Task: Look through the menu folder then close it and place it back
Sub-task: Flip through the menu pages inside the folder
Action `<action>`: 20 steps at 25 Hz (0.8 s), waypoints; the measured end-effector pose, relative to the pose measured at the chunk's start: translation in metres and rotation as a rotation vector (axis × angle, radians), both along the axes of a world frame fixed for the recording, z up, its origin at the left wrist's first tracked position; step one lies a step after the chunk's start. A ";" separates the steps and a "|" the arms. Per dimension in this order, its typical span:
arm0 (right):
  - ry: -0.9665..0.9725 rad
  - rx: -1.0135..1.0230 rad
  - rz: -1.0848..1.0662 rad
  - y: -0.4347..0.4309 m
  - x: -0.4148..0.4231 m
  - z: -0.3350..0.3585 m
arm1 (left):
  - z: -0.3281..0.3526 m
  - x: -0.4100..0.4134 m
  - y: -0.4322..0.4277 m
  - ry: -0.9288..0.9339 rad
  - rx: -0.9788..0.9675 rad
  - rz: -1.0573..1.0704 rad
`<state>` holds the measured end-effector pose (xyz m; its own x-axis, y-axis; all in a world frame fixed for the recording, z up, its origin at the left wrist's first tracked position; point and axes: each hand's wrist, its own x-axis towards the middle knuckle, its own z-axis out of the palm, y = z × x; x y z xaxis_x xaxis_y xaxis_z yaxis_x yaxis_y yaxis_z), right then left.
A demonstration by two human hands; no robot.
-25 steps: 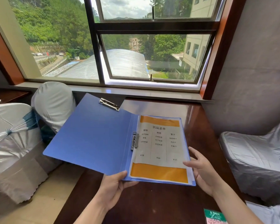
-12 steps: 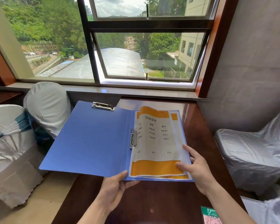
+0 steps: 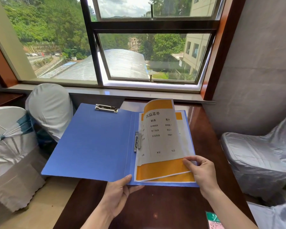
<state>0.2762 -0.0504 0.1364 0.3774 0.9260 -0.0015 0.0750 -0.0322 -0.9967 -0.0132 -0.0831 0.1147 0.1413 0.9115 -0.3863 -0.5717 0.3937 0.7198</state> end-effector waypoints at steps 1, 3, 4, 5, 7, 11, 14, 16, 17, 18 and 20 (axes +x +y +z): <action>0.000 0.007 0.015 -0.001 0.000 0.002 | 0.000 0.000 0.000 0.003 0.000 0.001; 0.028 -0.006 0.063 -0.003 0.001 0.007 | 0.000 0.002 0.000 0.008 -0.007 0.001; 0.043 -0.015 0.083 -0.002 0.001 0.007 | 0.000 0.003 -0.001 0.011 -0.009 -0.007; 0.049 -0.026 0.092 -0.002 0.002 0.007 | 0.001 0.004 -0.001 0.014 -0.011 -0.021; 0.044 -0.060 0.110 -0.001 0.003 0.009 | 0.002 0.004 -0.002 0.022 -0.008 -0.043; 0.176 -0.199 0.248 -0.004 0.005 0.011 | 0.004 0.001 -0.004 0.038 0.027 -0.027; 0.099 -0.201 0.230 -0.003 0.007 0.011 | 0.002 -0.002 -0.006 0.022 0.029 -0.019; -0.174 -0.144 0.111 -0.004 0.007 0.017 | 0.001 -0.003 -0.006 -0.004 0.033 -0.021; -0.244 -0.114 0.063 -0.005 0.005 0.024 | 0.001 -0.003 -0.006 -0.022 0.040 -0.025; -0.217 -0.073 0.065 -0.007 0.003 0.032 | 0.001 -0.002 -0.006 -0.039 0.054 -0.025; 0.073 0.026 0.274 -0.011 -0.003 0.051 | 0.000 0.002 -0.006 -0.069 0.102 -0.019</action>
<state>0.2729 -0.0610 0.1873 0.1125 0.9936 0.0059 0.0057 0.0053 -1.0000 -0.0108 -0.0893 0.1145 0.1821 0.9424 -0.2805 -0.6142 0.3318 0.7160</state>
